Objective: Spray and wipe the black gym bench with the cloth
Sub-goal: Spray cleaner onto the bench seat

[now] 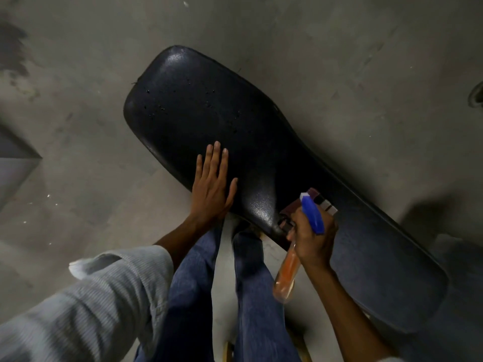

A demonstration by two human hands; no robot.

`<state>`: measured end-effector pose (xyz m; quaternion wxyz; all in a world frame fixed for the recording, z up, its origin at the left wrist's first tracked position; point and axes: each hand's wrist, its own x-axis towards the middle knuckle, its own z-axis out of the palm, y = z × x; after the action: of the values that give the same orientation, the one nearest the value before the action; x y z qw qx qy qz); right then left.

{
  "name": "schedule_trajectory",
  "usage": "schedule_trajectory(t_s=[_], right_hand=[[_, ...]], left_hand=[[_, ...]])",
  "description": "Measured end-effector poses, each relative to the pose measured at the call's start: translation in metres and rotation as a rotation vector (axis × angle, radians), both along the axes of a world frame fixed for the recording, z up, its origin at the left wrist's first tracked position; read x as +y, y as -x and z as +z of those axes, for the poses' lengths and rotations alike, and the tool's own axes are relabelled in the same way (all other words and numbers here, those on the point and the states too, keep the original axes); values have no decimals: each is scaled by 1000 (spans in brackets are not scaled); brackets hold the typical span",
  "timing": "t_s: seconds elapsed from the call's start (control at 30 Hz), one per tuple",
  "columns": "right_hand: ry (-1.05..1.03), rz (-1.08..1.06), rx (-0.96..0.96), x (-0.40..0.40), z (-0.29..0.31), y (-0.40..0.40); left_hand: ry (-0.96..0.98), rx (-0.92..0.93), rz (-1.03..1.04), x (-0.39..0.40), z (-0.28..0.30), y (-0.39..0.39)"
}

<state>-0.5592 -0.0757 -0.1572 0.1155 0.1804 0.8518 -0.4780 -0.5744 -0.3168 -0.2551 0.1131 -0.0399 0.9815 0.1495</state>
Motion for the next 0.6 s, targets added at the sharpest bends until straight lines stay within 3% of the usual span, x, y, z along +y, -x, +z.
schedule_trajectory(t_s=[0.27, 0.47, 0.6], right_hand=[[81, 173, -57, -22, -3, -19], [115, 271, -73, -51, 8, -1], [92, 327, -40, -65, 12, 19]], left_hand=[[-7, 28, 53, 1, 0, -6], [-6, 47, 300, -9, 10, -24], [-83, 26, 328, -23, 19, -28]])
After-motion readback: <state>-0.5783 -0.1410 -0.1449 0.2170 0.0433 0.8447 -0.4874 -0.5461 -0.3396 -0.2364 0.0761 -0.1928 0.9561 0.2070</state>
